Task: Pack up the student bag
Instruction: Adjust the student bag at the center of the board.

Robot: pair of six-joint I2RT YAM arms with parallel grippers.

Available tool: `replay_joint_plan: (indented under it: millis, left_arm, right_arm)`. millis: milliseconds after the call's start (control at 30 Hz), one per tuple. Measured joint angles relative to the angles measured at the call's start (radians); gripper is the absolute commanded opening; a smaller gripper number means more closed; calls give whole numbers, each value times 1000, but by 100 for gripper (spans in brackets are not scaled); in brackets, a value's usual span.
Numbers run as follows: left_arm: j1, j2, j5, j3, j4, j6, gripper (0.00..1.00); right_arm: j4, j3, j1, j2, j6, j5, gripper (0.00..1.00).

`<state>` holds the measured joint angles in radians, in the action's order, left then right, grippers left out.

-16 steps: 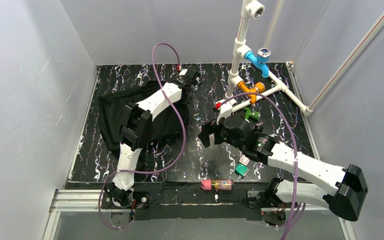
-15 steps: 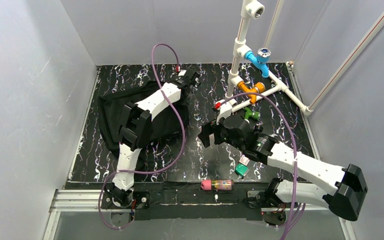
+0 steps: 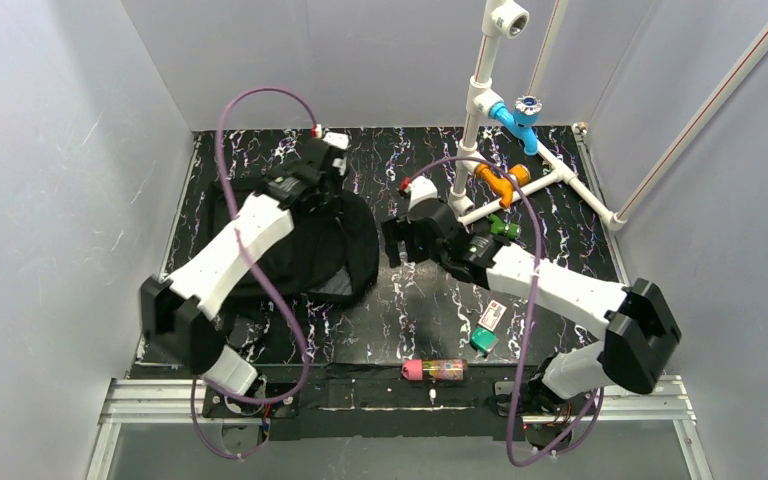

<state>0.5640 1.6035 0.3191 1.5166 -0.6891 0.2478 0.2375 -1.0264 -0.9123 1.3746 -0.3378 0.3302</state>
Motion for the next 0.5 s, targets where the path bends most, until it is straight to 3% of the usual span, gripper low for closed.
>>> replay_joint_plan:
  millis: [233, 500]
  left_arm:
    - [-28, -327, -183, -233, 33, -47, 0]
    - [-64, -347, -387, -291, 84, -50, 0]
  right_arm:
    - [-108, -117, -29, 158, -69, 38, 93]
    - [-279, -69, -240, 285, -164, 239, 98]
